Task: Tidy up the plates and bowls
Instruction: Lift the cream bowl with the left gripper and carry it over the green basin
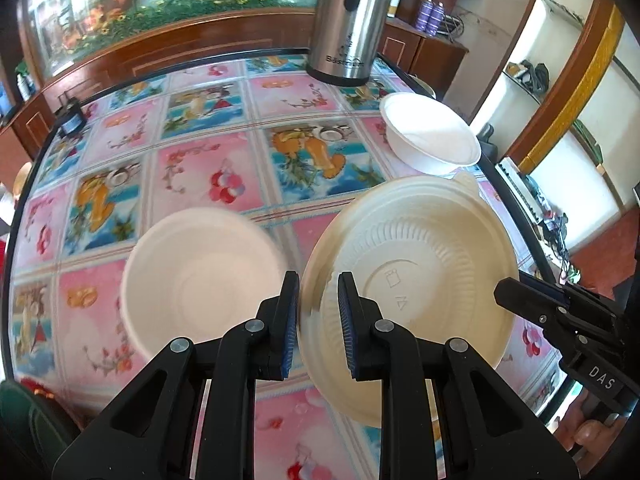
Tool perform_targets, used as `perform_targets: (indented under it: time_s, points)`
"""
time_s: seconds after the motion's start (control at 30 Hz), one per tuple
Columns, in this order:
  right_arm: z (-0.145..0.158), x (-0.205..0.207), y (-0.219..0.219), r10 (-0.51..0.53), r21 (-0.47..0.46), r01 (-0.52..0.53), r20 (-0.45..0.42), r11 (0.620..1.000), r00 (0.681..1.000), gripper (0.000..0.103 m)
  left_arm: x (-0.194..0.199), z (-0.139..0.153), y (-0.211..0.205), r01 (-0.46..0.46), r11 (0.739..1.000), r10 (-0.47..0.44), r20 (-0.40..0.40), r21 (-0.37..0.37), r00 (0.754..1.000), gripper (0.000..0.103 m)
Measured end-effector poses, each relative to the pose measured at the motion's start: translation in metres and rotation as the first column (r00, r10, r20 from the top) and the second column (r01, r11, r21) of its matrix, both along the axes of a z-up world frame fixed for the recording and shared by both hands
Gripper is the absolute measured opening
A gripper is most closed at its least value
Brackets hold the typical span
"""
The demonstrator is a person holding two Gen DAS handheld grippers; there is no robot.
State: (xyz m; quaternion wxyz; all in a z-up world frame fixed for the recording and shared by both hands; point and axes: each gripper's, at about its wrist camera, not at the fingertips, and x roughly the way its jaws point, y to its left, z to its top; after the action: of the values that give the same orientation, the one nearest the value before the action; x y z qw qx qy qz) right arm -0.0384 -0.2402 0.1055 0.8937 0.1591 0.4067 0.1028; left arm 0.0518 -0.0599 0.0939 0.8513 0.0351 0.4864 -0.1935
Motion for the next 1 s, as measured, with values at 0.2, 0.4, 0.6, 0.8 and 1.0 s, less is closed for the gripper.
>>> perform_targets:
  time_s: [0.2, 0.4, 0.6, 0.8, 1.0]
  points:
    - [0.007, -0.006, 0.031, 0.066, -0.007, -0.066, 0.017, 0.998, 0.998, 0.017, -0.022, 0.001, 0.04, -0.053, 0.999, 0.053, -0.002, -0.01, 0.999, 0.019]
    - [0.011, -0.007, 0.07, 0.147, -0.006, -0.146, 0.03, 0.989, 0.989, 0.017, -0.043, 0.004, 0.089, -0.127, 0.992, 0.127, 0.005, -0.026, 0.992, 0.019]
    - [0.011, -0.004, 0.112, 0.219, -0.005, -0.219, 0.036, 0.976, 0.975, 0.017, -0.064, 0.01, 0.136, -0.198, 0.98, 0.199, 0.018, -0.035, 0.98, 0.019]
    - [0.022, -0.007, 0.155, 0.299, -0.026, -0.298, 0.054, 0.954, 0.953, 0.017, -0.089, 0.029, 0.186, -0.258, 0.965, 0.261, 0.053, -0.052, 0.964, 0.019]
    - [0.034, -0.008, 0.201, 0.385, -0.037, -0.383, 0.075, 0.923, 0.92, 0.017, -0.118, 0.045, 0.232, -0.323, 0.945, 0.327, 0.087, -0.055, 0.941, 0.019]
